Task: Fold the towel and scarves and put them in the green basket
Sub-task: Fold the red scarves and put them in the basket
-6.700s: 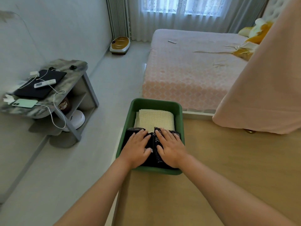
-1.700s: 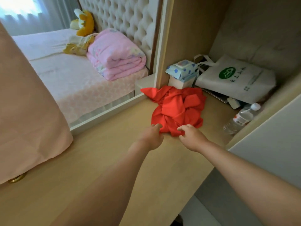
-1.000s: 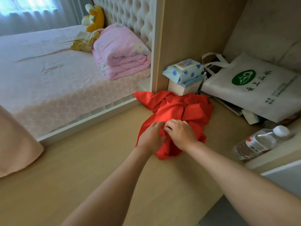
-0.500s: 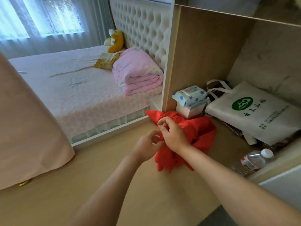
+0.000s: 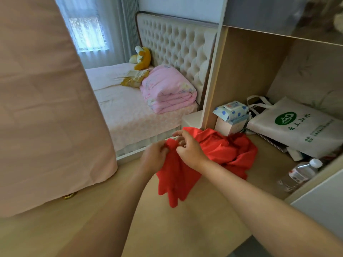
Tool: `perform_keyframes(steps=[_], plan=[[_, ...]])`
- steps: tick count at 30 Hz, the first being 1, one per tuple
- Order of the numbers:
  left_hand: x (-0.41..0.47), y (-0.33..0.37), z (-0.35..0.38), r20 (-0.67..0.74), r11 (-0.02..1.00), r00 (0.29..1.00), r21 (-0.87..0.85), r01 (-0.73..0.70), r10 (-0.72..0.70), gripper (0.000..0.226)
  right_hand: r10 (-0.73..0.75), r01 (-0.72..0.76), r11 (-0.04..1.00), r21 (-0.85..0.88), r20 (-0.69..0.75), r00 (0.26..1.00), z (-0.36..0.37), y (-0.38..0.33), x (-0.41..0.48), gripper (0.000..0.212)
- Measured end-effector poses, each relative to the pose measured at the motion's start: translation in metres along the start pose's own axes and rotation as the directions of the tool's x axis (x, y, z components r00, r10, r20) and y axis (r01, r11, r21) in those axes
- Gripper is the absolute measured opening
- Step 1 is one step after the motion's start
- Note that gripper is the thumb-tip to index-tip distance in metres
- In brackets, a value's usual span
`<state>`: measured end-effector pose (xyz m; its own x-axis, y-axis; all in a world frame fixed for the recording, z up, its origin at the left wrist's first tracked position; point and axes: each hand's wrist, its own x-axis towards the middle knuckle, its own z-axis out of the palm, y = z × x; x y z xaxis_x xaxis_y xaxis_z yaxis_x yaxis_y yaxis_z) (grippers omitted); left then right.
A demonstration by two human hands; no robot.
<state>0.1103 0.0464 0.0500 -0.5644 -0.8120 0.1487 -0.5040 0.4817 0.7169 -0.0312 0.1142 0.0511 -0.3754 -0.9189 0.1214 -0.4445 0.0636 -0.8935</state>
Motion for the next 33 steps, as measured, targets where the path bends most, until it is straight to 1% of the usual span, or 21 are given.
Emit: perform_keyframes(steps=[1,2,3,4,5,6,7,9,11,13,15,16,18,20,22,24,27,29,30,31,33], plan=[[-0.005,-0.004,-0.009,-0.035,1.0,0.999,0.021,-0.013,0.013,0.025,0.022,-0.017,0.981,-0.193,0.021,1.0,0.003,0.004,-0.002,0.047],[-0.009,-0.008,-0.018,-0.077,0.999,0.997,0.039,-0.016,0.019,0.028,0.071,-0.045,0.914,-0.403,0.051,0.996,0.006,0.01,-0.005,0.052],[-0.015,-0.009,-0.029,-0.126,0.999,0.991,0.044,-0.028,0.033,0.03,0.134,-0.071,0.824,-0.562,0.072,0.988,0.009,0.013,-0.009,0.049],[-0.019,-0.011,-0.041,-0.172,0.998,0.984,0.039,-0.046,0.052,0.031,0.193,-0.101,0.758,-0.644,0.074,0.978,0.013,0.017,-0.012,0.039],[-0.024,-0.015,-0.052,-0.204,0.997,0.976,0.042,-0.065,0.072,0.032,0.225,-0.128,0.741,-0.659,0.064,0.972,0.017,0.016,-0.016,0.026],[-0.028,-0.019,-0.064,-0.228,0.996,0.97,0.058,-0.069,0.08,0.032,0.231,-0.147,0.767,-0.625,0.055,0.971,0.023,0.014,-0.019,0.016],[-0.031,-0.027,-0.074,-0.241,0.995,0.968,0.087,-0.051,0.07,0.033,0.223,-0.152,0.812,-0.563,0.059,0.973,0.031,0.009,-0.021,0.013],[-0.037,-0.046,-0.09,-0.241,0.99,0.971,0.139,0.033,0.002,0.036,0.177,-0.119,0.887,-0.447,0.091,0.98,0.051,-0.005,-0.024,0.016],[-0.046,-0.069,-0.102,-0.214,0.981,0.968,0.112,0.157,-0.13,0.042,0.138,-0.093,0.945,-0.313,0.122,0.983,0.076,-0.022,-0.028,0.019],[-0.059,-0.093,-0.11,-0.203,0.967,0.951,0.056,0.25,-0.234,0.058,0.138,-0.104,0.972,-0.209,0.155,0.978,0.101,-0.031,-0.033,0.018],[-0.072,-0.116,-0.112,-0.181,0.957,0.947,0.076,0.281,-0.264,0.069,0.174,-0.137,0.972,-0.192,0.192,0.966,0.12,-0.024,-0.039,0.011],[-0.08,-0.126,-0.11,-0.146,0.955,0.954,0.106,0.278,-0.262,0.071,0.2,-0.158,0.967,-0.2,0.211,0.957,0.127,-0.017,-0.043,0.016],[-0.098,-0.143,-0.098,-0.082,0.948,0.968,0.194,0.25,-0.239,0.07,0.274,-0.23,0.955,-0.189,0.251,0.928,0.14,0.0,-0.053,0.034],[-0.116,-0.157,-0.077,-0.029,0.944,0.977,0.253,0.211,-0.211,0.063,0.342,-0.317,0.94,-0.129,0.326,0.881,0.151,0.016,-0.063,0.052],[-0.133,-0.166,-0.056,0.049,0.944,0.975,0.266,0.196,-0.217,0.052,0.383,-0.39,0.918,-0.07,0.402,0.831,0.161,0.028,-0.074,0.063],[-0.147,-0.175,-0.034,0.154,0.938,0.957,0.284,0.197,-0.247,0.052,0.395,-0.383,0.916,-0.116,0.42,0.817,0.166,0.044,-0.084,0.067],[-0.162,-0.184,-0.007,0.286,0.907,0.895,0.349,0.235,-0.342,0.081,0.417,-0.274,0.891,-0.363,0.414,0.809,0.164,0.071,-0.1,0.065],[-0.168,-0.19,0.006,0.333,0.874,0.839,0.387,0.295,-0.431,0.085,0.43,-0.172,0.838,-0.518,0.432,0.793,0.161,0.083,-0.109,0.069],[-0.171,-0.194,0.012,0.321,0.862,0.832,0.397,0.315,-0.452,0.078,0.439,-0.13,0.815,-0.565,0.455,0.775,0.162,0.089,-0.112,0.075],[-0.172,-0.199,0.016,0.288,0.86,0.845,0.391,0.326,-0.451,0.064,0.44,-0.087,0.799,-0.594,0.482,0.758,0.163,0.094,-0.115,0.083],[-0.174,-0.208,0.02,0.177,0.893,0.89,0.253,0.372,-0.421,0.032,0.463,-0.039,0.772,-0.634,0.519,0.719,0.167,0.104,-0.116,0.098]])
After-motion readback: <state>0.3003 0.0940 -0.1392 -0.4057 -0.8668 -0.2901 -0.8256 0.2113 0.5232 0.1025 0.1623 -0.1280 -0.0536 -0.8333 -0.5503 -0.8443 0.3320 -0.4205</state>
